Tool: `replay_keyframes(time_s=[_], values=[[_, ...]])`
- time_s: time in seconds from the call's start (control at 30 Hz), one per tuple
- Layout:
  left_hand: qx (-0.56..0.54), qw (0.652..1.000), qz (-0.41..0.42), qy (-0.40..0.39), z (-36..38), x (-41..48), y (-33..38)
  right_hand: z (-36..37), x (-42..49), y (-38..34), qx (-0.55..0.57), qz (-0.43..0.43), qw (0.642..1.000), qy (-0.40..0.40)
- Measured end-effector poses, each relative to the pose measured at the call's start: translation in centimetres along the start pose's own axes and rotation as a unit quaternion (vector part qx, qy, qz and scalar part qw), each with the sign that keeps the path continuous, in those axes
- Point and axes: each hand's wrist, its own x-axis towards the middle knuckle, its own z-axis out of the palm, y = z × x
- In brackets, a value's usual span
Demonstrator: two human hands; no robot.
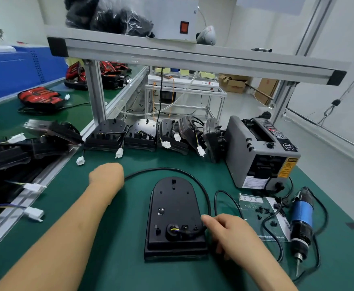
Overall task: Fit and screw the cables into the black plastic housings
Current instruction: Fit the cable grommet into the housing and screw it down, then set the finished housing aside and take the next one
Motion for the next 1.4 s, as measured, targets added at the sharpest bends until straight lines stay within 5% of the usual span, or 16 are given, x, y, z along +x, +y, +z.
replay_keyframes(time_s=[0.07,0.13,0.2,0.37,0.5,0.73,0.8,1.07,1.2,1.3,1.4], values=[[-0.155,0.983,0.021,-0.095,-0.5,-1.3,-0.2,0.1,0.1,-0.6,-0.011,-0.003,1.000,0.003],[-0.311,0.930,0.042,-0.190,-0.5,-3.6,-0.1,0.3,0.1,-1.0,-0.027,-0.006,1.000,0.005],[-0.381,0.895,0.060,-0.223,0.0,-6.3,0.3,0.5,0.1,-1.5,-0.051,0.000,0.999,-0.005],[-0.317,0.933,0.135,-0.103,2.3,-11.9,1.0,1.0,0.3,-2.0,-0.099,-0.015,0.995,-0.017],[-0.417,0.893,0.116,-0.121,2.7,-15.2,1.6,1.2,0.6,-2.5,-0.111,-0.018,0.993,-0.026],[-0.725,0.671,-0.012,-0.153,3.5,-16.9,2.4,0.9,1.8,-3.0,-0.115,-0.038,0.991,-0.054],[-0.751,0.640,-0.019,-0.163,3.5,-17.2,2.5,0.7,2.4,-3.2,-0.097,-0.042,0.993,-0.058],[-0.809,0.567,-0.139,-0.066,3.1,-16.9,4.4,0.8,4.3,-5.5,-0.161,-0.123,0.976,-0.078],[-0.890,0.426,-0.160,-0.032,1.1,-16.4,3.7,1.4,5.0,-8.8,0.023,-0.132,0.990,-0.036],[-0.905,0.407,-0.102,0.061,-0.8,-14.8,2.7,1.9,4.9,-11.6,0.145,-0.175,0.973,-0.029],[-0.884,0.427,-0.054,0.183,-4.1,-11.8,0.4,3.1,4.8,-12.5,0.185,-0.211,0.959,-0.023]])
